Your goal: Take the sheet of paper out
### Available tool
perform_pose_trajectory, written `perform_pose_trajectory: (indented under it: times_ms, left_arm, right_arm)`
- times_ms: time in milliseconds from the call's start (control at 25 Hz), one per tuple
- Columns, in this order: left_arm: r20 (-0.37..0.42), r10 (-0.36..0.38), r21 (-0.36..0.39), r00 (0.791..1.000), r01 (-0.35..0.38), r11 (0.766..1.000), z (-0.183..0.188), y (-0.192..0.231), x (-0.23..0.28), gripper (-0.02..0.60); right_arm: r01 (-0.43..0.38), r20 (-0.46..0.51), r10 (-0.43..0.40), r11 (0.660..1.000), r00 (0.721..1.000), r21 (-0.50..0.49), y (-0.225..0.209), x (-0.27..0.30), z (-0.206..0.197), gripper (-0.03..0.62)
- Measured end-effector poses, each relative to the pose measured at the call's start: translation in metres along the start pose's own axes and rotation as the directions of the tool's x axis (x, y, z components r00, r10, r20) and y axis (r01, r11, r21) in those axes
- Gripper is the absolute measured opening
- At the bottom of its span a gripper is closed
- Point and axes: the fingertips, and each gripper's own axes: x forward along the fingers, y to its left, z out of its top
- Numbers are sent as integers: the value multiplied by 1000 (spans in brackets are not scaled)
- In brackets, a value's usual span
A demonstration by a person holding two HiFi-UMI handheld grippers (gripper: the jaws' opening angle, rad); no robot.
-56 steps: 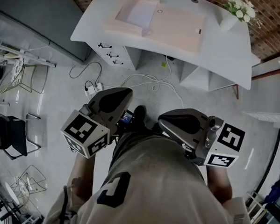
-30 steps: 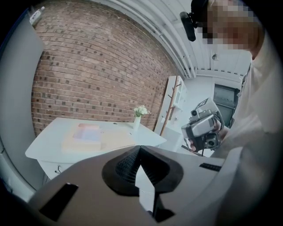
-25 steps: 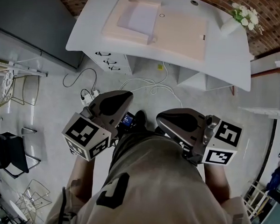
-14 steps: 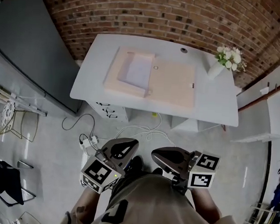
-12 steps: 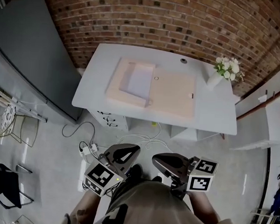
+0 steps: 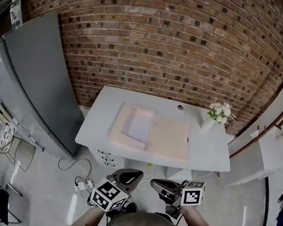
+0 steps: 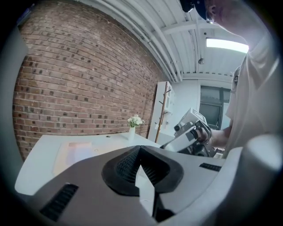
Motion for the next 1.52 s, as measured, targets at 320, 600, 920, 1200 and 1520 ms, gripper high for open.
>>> perform_pose_trajectory:
  times_ms: [320,600,920,1200,1520]
  left_arm:
    - [-52,42,-60,998,-45,997,-26,12,-4,14]
    - [-34,78,-43,996,-79,996,-6,23,29,14]
    - [-33,141,-43,989,-142,989,27,36,75,14]
    - [-71,213,-56,974,-217,974,39,36,118,14]
    - [-69,281,-62,957,-285,957,46,38,161,14]
  right_arm:
    - [-24,116,14,996,993,85,-12,-11,5,25]
    - [-79,129,69,994,989,74,-32,-15,41,25]
    - [-128,91,122,990,988,64,-58,-25,99,25]
    - [-204,7,204,976,979,72,-82,-41,126,25]
    - [-261,-21,267,953,963,153,-121,-60,146,25]
